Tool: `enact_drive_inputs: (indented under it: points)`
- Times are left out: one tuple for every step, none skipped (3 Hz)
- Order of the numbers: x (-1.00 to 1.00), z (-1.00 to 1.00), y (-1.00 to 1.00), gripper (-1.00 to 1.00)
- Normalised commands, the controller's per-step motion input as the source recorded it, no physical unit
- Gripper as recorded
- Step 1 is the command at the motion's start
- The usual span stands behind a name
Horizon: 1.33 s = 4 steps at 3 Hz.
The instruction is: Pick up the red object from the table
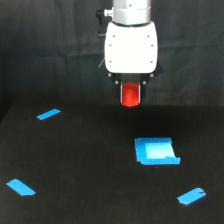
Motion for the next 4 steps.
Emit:
enact_drive_inputs:
  points:
    - [-0.04, 0.01, -0.02, -0.99]
    - [-0.02, 0.03, 0.07, -0.88]
    - [0.0, 0.16, -0.08, -0.98]
    - [-0.05, 0.14, -0.05, -0.84]
